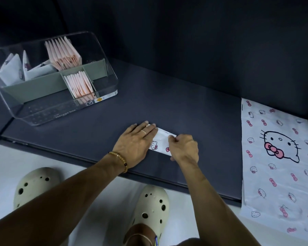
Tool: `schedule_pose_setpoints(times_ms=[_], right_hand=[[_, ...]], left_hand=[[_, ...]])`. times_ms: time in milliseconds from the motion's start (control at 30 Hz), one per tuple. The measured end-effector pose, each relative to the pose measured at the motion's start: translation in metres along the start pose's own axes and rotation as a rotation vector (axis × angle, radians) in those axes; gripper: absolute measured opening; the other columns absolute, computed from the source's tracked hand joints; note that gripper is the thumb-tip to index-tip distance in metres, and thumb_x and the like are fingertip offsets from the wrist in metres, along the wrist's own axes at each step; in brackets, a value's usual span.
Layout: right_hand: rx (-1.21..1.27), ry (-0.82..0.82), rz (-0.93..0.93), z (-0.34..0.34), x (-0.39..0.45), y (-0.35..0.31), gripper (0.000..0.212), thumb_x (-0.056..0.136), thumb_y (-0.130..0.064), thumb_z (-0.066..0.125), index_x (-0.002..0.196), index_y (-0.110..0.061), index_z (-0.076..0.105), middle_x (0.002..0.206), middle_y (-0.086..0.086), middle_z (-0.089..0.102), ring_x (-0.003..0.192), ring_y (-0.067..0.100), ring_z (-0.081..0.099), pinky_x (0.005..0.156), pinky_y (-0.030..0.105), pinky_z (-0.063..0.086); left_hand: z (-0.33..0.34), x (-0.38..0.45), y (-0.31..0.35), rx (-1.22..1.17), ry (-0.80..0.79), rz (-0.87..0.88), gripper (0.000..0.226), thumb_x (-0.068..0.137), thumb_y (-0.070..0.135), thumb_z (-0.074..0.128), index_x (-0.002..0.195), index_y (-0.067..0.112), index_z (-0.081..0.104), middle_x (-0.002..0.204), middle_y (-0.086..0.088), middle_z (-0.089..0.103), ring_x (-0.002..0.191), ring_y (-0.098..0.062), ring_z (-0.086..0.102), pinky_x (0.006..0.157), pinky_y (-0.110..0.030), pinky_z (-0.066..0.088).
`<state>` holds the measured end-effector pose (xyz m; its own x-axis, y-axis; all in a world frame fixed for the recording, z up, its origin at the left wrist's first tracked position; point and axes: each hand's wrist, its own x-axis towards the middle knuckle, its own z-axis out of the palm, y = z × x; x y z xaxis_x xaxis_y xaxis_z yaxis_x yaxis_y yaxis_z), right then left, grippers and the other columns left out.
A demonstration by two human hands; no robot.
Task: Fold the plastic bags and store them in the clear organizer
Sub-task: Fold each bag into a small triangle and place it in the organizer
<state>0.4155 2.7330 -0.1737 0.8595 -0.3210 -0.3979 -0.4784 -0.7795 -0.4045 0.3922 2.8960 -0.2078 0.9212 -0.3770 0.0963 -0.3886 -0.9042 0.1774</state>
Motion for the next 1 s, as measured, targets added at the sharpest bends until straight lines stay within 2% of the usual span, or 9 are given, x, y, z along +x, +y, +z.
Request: schedule_pose_setpoints(times_ms=[67,133,200,233,300,400,533,733,1000], right_hand=[[-0.081,0.213,-0.183,0.001,-0.006,0.008,0.022,0.090,-0.035,0.057,0.096,-0.014,0.058,0.088,0.006,0.066,0.077,0.028,0.061,0.063,0.032,0.045],[-0.161,0.387,-0.477,0.007,-0.014,0.023,0.028,0.089,-0.028,0.062,0.112,-0.011,0.059,0.107,0.009,0.063,0.093,0.031,0.059,0.071,0.038,0.047],[-0.269,0.335,-0.601,0.016,-0.019,0.040,0.041,0.097,-0.028,0.051,0.134,-0.009,0.053,0.136,0.010,0.054,0.122,0.031,0.050,0.095,0.046,0.043],[-0.308,0.268,-0.589,0.021,-0.020,0.047,0.046,0.101,-0.030,0.040,0.143,-0.012,0.044,0.149,0.007,0.042,0.137,0.026,0.038,0.108,0.045,0.033],[-0.339,0.199,-0.542,0.028,-0.019,0.058,0.051,0.103,-0.033,0.025,0.151,-0.017,0.027,0.159,-0.001,0.023,0.148,0.017,0.014,0.119,0.040,0.012],[-0.377,0.196,-0.540,0.033,-0.017,0.059,0.053,0.103,-0.036,0.014,0.153,-0.018,0.019,0.161,-0.004,0.012,0.149,0.012,0.002,0.120,0.038,0.001],[-0.410,0.203,-0.529,0.034,-0.016,0.059,0.064,0.095,-0.039,-0.003,0.154,-0.019,0.014,0.161,-0.006,0.008,0.148,0.009,-0.002,0.120,0.036,-0.001],[-0.366,0.270,-0.518,0.034,-0.017,0.057,0.060,0.097,-0.036,0.013,0.148,-0.014,0.035,0.157,-0.001,0.028,0.146,0.014,0.019,0.118,0.039,0.011],[-0.404,0.241,-0.508,0.035,-0.013,0.060,0.059,0.097,-0.037,0.015,0.151,-0.019,0.029,0.159,-0.005,0.019,0.148,0.010,0.008,0.119,0.036,0.002]], left_hand=[[-0.002,0.000,-0.002,-0.001,-0.028,-0.021,0.047,0.094,0.021,0.048,0.140,0.013,0.045,0.146,-0.003,0.044,0.136,-0.023,0.039,0.111,-0.041,0.029],[-0.003,0.002,-0.002,0.017,-0.071,-0.013,0.046,0.096,0.025,0.045,0.141,0.012,0.043,0.148,-0.003,0.042,0.138,-0.022,0.036,0.112,-0.042,0.027],[-0.002,0.004,-0.003,0.024,-0.096,-0.006,0.048,0.099,0.028,0.036,0.145,0.014,0.035,0.152,-0.001,0.034,0.142,-0.020,0.026,0.116,-0.040,0.019],[-0.003,0.005,-0.004,0.037,-0.111,-0.004,0.050,0.100,0.029,0.032,0.147,0.014,0.032,0.154,0.000,0.031,0.144,-0.019,0.021,0.117,-0.040,0.014],[-0.005,0.010,-0.002,0.113,-0.110,0.016,0.051,0.099,0.031,0.030,0.146,0.011,0.033,0.152,-0.003,0.035,0.145,-0.021,0.015,0.118,-0.042,0.006],[-0.009,0.025,0.019,0.234,-0.113,0.162,0.051,0.095,0.028,0.035,0.140,0.005,0.042,0.143,-0.011,0.046,0.142,-0.027,0.024,0.116,-0.048,-0.002],[0.005,0.037,0.049,0.101,-0.157,0.194,0.051,0.098,0.022,0.028,0.146,0.003,0.029,0.153,-0.015,0.029,0.144,-0.026,0.020,0.118,-0.035,0.001],[0.008,0.033,0.011,-0.060,-0.147,0.232,0.049,0.102,0.030,0.031,0.149,0.017,0.023,0.157,0.002,0.021,0.145,-0.010,0.014,0.115,-0.021,-0.004],[-0.003,0.017,-0.043,-0.106,-0.225,0.081,0.053,0.102,0.033,0.027,0.151,0.025,0.009,0.157,0.014,0.004,0.140,0.003,-0.008,0.116,-0.021,-0.007]])
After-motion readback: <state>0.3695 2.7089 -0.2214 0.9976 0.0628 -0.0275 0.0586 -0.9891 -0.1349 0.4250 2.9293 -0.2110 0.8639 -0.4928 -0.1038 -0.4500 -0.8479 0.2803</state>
